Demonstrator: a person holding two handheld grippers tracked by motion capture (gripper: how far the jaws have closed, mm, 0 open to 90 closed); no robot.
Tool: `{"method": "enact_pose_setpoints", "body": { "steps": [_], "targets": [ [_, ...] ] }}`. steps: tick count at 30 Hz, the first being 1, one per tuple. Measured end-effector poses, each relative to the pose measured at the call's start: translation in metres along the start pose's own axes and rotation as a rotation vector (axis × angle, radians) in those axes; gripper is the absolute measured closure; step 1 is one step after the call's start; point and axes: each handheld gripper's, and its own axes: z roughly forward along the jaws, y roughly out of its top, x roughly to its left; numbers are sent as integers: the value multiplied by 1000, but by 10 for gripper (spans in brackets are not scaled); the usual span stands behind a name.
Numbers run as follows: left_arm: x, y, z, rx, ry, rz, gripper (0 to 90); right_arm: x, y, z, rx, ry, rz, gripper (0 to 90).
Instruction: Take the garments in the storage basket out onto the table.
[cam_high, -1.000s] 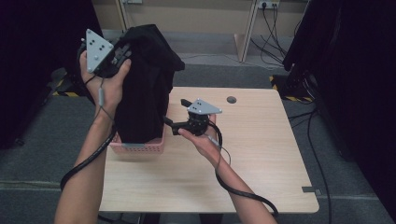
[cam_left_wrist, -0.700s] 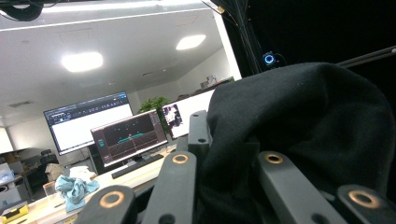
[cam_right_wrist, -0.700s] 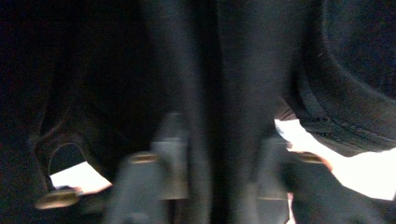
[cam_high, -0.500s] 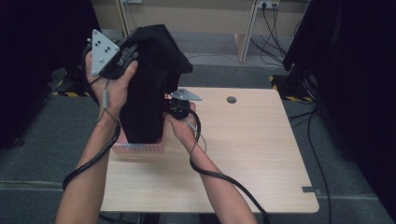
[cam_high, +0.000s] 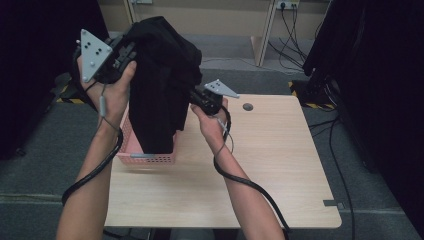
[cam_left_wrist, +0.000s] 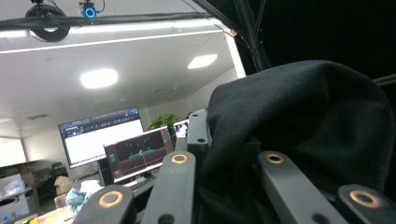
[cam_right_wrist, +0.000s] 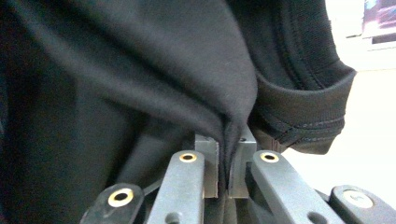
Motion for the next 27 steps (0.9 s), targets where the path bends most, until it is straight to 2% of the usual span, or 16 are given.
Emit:
{"method": "enact_pose_setpoints", "body": {
  "steps": [6,7,8,12,13,15,17,18,20,21,27],
  "targets": [
    [-7,2,3,-8,-21,8,814,-17,29,-24,-90,-43,9,864],
    [-7,2,3,-8,-21,8,814,-17,29,-24,-90,-43,9,864],
    [-10,1,5,-9,-29,5,813,-22,39,-33,-111,-56,-1,864],
    [-16,-1,8,-5,-44,6,812,-30,54,-54,-166,-83,-18,864],
    [-19,-2,10,-1,-50,7,812,-30,54,-54,-166,-83,-18,864],
    [-25,-3,15,4,-60,7,811,-35,63,-69,-196,-99,-35,863],
    [-27,-3,16,4,-64,7,811,-36,66,-74,-202,-105,-39,863],
    [-30,-3,18,3,-69,9,810,-40,71,-83,-215,-116,-44,862],
    [-35,-3,21,11,-80,24,810,-42,73,-88,-223,-122,-46,862],
    [-38,-4,24,14,-86,23,809,-45,77,-96,-240,-134,-52,862],
    [-54,-13,34,38,-129,7,809,-54,87,-120,-267,-164,-57,862]
  ]
}}
